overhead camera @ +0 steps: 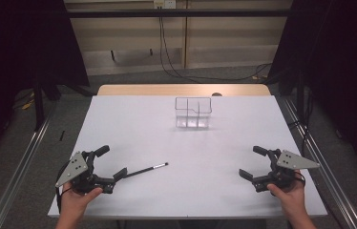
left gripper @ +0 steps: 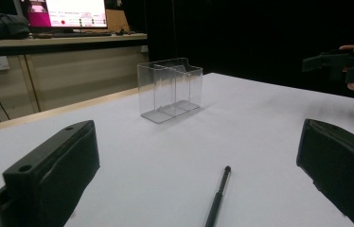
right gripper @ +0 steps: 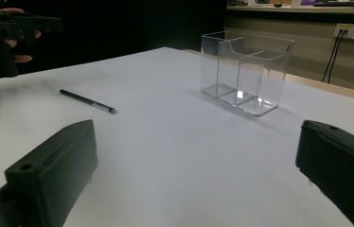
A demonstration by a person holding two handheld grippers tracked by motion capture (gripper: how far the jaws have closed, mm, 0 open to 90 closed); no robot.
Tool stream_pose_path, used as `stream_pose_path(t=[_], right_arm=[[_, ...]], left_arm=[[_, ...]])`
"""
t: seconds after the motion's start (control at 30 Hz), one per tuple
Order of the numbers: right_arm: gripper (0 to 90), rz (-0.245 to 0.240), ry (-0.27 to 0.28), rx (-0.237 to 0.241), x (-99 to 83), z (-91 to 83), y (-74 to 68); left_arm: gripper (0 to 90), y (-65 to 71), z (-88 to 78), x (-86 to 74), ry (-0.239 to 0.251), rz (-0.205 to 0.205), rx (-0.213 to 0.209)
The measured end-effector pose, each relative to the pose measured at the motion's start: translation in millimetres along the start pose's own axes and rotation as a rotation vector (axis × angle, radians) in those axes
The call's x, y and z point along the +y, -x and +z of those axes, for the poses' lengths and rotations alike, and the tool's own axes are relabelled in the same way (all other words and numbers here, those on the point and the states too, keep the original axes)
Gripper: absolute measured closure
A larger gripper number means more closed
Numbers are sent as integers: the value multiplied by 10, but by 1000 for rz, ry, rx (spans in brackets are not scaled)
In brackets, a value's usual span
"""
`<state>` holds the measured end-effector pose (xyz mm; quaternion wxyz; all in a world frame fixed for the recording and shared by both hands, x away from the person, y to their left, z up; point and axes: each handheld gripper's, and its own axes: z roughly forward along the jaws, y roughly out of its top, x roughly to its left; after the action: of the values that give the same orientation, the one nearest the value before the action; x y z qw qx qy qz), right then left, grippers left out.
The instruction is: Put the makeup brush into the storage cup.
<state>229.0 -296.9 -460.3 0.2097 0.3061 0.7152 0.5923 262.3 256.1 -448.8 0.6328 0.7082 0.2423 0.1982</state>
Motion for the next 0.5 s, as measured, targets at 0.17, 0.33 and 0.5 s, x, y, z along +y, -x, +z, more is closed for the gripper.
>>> stream_pose_path(t=[0.17, 0.33, 0.5], right_arm=[[0, 0, 1, -1, -1, -5, -5], [0, -3, 2, 2, 2, 0, -9], [0, -3, 4, 5, 2, 3, -12]], left_arm=[[0, 2, 21, 3, 1, 2, -3], [0, -4, 32, 4, 6, 0, 3], [0, -24, 52, 7, 12, -6, 10]])
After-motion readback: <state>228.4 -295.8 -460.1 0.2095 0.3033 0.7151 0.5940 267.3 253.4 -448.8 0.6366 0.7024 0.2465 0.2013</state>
